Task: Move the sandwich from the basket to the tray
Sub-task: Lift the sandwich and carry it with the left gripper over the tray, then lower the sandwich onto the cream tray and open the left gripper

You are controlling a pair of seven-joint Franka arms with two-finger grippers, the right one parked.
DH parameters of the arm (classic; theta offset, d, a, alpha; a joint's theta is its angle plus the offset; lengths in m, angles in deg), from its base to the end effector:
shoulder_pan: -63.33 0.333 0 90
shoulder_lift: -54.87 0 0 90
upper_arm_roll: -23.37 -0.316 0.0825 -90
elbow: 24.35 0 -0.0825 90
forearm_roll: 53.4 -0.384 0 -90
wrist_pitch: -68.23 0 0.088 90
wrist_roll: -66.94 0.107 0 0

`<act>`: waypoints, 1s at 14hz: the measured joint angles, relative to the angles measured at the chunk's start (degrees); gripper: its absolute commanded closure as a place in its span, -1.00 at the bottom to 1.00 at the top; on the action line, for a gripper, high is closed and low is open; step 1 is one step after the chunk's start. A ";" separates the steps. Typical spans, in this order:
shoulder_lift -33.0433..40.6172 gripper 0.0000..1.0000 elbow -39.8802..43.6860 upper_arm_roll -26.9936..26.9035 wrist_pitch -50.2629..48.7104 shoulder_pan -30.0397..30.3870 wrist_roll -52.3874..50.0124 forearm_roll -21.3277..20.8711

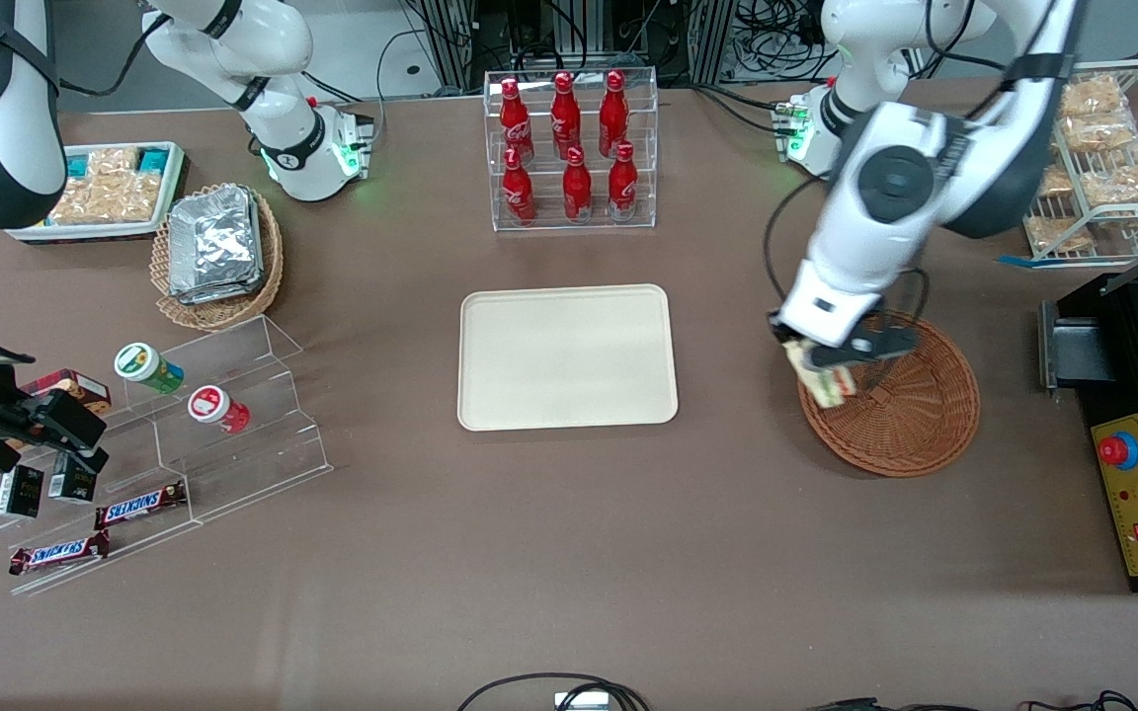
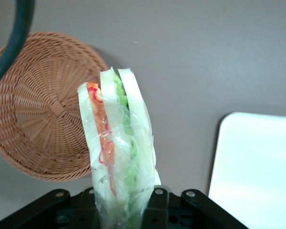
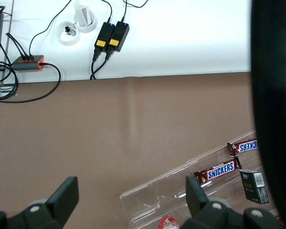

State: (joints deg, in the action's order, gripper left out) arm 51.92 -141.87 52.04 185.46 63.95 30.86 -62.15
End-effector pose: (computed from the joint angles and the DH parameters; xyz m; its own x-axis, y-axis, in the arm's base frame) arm 0.4931 -0.2507 0.4127 0.9976 0.0655 0.0202 0.0674 -0.9907 -0.1179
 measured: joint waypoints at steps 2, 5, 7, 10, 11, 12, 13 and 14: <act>-1.57 1.00 0.01 3.68 1.32 -1.22 -0.09 -2.73; -5.57 1.00 0.06 4.62 5.73 -5.98 -0.12 -5.13; -8.88 1.00 0.74 4.73 7.13 -8.94 -0.23 -5.33; -13.16 1.00 2.11 4.79 10.15 -12.60 -1.69 -5.45; -14.41 1.00 2.37 4.79 11.23 -13.67 -2.69 -5.57; -15.65 1.00 2.53 4.80 12.01 -14.69 -3.88 -6.09; -16.99 1.00 2.62 4.80 12.68 -15.58 -5.28 -7.33; -18.41 1.00 2.64 4.79 13.50 -16.38 -6.53 -8.91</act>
State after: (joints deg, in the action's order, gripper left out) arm 33.51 -139.23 56.83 198.96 47.57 24.33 -71.06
